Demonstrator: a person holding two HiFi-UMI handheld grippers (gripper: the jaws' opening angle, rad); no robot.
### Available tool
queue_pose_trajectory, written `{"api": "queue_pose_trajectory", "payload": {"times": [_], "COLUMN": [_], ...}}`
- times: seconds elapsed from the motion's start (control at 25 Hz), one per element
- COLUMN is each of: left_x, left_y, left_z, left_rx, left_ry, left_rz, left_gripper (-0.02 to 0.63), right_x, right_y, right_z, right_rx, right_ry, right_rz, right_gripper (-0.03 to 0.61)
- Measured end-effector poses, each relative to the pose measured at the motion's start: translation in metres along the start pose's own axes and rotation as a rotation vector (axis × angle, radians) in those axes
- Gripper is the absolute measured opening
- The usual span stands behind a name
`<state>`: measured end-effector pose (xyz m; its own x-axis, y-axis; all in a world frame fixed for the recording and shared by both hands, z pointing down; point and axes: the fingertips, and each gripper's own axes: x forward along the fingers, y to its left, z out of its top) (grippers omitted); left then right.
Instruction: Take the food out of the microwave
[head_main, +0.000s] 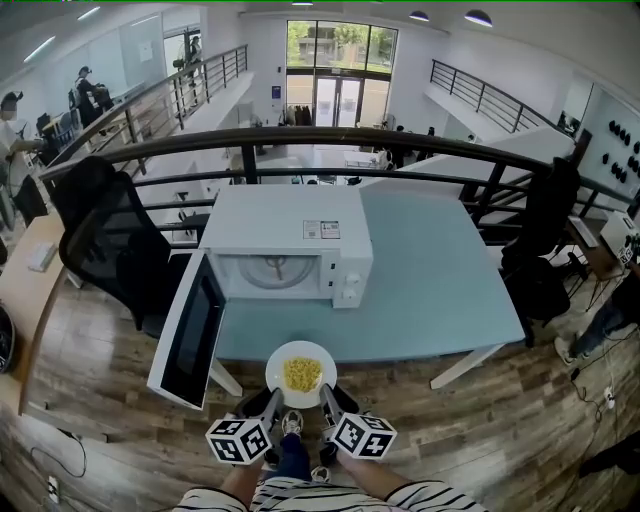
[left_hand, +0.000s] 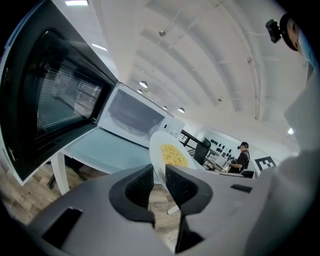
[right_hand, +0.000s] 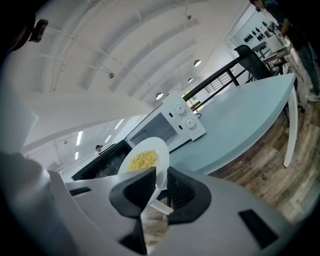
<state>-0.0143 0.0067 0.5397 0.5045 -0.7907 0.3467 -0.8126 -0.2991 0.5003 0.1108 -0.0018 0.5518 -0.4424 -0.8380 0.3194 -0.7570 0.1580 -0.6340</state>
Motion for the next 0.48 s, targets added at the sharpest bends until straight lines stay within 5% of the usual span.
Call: {"api": "queue_pose_trajectory", "payload": {"times": [0.48], "left_x": [-0.0015], "left_y": [0.0036], "left_z": [-0.0015], "left_rx": [-0.015], "left_ry": [-0.002], "left_rz": [0.012], "left_gripper": [0.087], "right_x": [0.0030], "right_y": [0.0016], "right_z": [-0.0012], "right_rx": [-0.005], "right_ry": [0.013], "right_rz": [0.005], "right_gripper": [0.081]}}
